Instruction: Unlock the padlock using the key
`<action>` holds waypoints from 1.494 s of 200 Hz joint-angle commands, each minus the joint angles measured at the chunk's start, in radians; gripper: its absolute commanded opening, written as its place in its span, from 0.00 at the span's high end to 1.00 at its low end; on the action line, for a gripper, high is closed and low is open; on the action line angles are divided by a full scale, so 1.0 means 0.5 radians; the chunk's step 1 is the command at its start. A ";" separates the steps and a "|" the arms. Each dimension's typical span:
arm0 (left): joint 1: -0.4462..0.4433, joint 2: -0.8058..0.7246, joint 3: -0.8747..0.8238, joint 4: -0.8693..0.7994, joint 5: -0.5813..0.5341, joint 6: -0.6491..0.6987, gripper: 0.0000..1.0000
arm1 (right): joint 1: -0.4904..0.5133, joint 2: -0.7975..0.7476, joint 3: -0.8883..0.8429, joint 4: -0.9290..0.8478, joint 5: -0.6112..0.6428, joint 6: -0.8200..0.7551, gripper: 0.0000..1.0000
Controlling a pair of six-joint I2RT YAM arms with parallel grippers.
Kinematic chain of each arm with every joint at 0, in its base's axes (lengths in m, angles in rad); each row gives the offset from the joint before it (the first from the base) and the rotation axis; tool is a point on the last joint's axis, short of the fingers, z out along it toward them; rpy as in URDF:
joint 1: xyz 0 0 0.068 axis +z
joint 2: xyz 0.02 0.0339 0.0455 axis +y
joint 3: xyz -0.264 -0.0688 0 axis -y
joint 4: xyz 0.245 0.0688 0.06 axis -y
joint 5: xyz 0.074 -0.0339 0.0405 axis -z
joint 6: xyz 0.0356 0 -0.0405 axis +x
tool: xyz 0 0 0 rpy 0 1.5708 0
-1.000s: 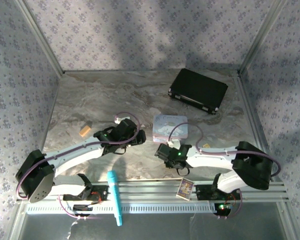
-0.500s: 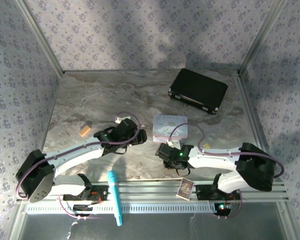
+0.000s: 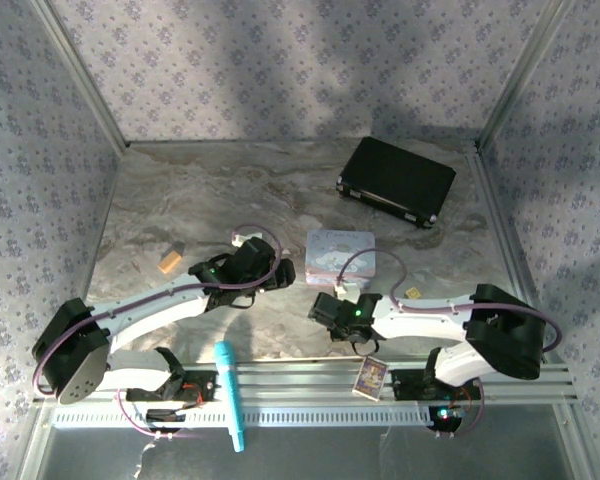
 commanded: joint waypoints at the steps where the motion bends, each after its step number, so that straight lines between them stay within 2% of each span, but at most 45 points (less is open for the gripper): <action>1: -0.009 0.017 0.009 0.019 -0.003 -0.030 0.07 | 0.028 -0.022 -0.111 0.021 -0.160 0.047 0.87; 18: -0.011 0.026 0.013 0.019 -0.012 -0.030 0.07 | 0.011 -0.115 -0.166 0.026 -0.163 0.027 0.89; 32: -0.014 0.034 0.014 0.030 -0.008 -0.032 0.07 | -0.029 -0.219 -0.226 0.071 -0.201 -0.036 0.95; 77: -0.013 0.092 0.044 0.066 0.023 -0.030 0.08 | -0.201 -0.504 -0.366 0.131 -0.326 -0.256 1.00; 92: -0.011 0.094 0.047 0.098 0.063 -0.021 0.12 | -0.241 -0.585 -0.374 0.149 -0.382 -0.353 1.00; 106: -0.012 0.069 0.022 0.214 0.136 -0.019 0.19 | -0.272 -0.655 -0.380 0.180 -0.435 -0.451 1.00; 131: -0.013 -0.023 -0.112 0.626 0.333 -0.008 0.28 | -0.379 -0.820 -0.424 0.326 -0.674 -0.718 1.00; 168: -0.011 -0.078 -0.176 0.963 0.550 0.016 0.29 | -0.693 -1.020 -0.410 0.351 -1.170 -1.010 1.00; 193: -0.014 -0.064 -0.225 1.239 0.726 -0.055 0.29 | -0.818 -1.130 -0.346 0.426 -1.502 -1.122 1.00; 222: -0.019 -0.134 -0.382 1.691 0.811 -0.234 0.32 | -0.918 -1.252 -0.287 0.633 -1.799 -1.099 1.00; 244: -0.019 -0.221 -0.371 1.708 0.851 -0.251 0.39 | -0.973 -1.224 -0.218 0.799 -1.987 -1.049 1.00; 276: -0.045 -0.207 -0.316 1.718 0.992 -0.210 0.42 | -0.987 -1.076 -0.076 0.854 -2.088 -1.086 1.00; 299: -0.104 -0.227 -0.328 1.732 0.996 -0.130 0.42 | -1.013 -0.987 -0.034 0.949 -2.169 -1.045 1.00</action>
